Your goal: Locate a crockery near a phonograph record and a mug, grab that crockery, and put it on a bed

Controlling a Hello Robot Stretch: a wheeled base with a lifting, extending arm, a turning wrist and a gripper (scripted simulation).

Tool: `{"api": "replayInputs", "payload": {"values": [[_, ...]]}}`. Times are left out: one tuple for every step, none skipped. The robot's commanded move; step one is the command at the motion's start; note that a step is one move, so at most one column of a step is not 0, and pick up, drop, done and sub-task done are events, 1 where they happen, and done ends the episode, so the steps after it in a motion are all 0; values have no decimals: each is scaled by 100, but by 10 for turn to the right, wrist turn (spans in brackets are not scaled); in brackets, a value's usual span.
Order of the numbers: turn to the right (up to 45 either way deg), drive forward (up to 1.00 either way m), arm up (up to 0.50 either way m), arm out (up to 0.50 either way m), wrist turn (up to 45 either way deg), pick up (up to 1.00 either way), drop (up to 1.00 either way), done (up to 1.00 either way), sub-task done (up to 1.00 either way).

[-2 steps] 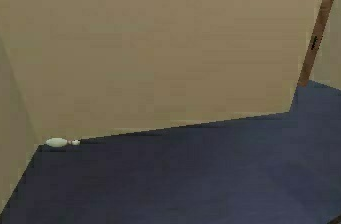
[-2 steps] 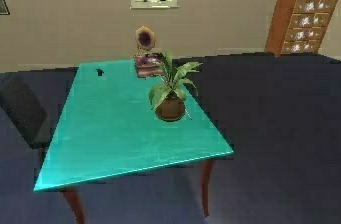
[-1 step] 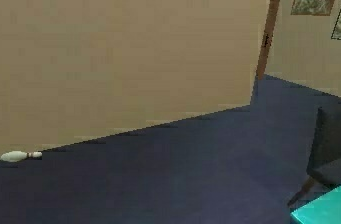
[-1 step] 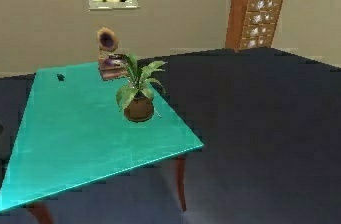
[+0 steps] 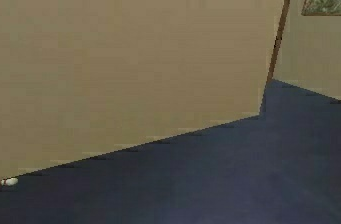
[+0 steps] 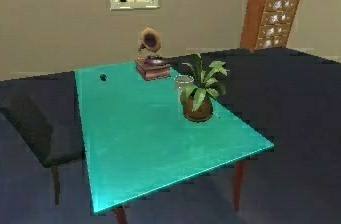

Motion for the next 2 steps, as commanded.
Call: {"api": "replayInputs", "payload": {"values": [[150,0,0,0,0,0,0,0,0],[0,100,0,0,0,0,0,0,0]]}}
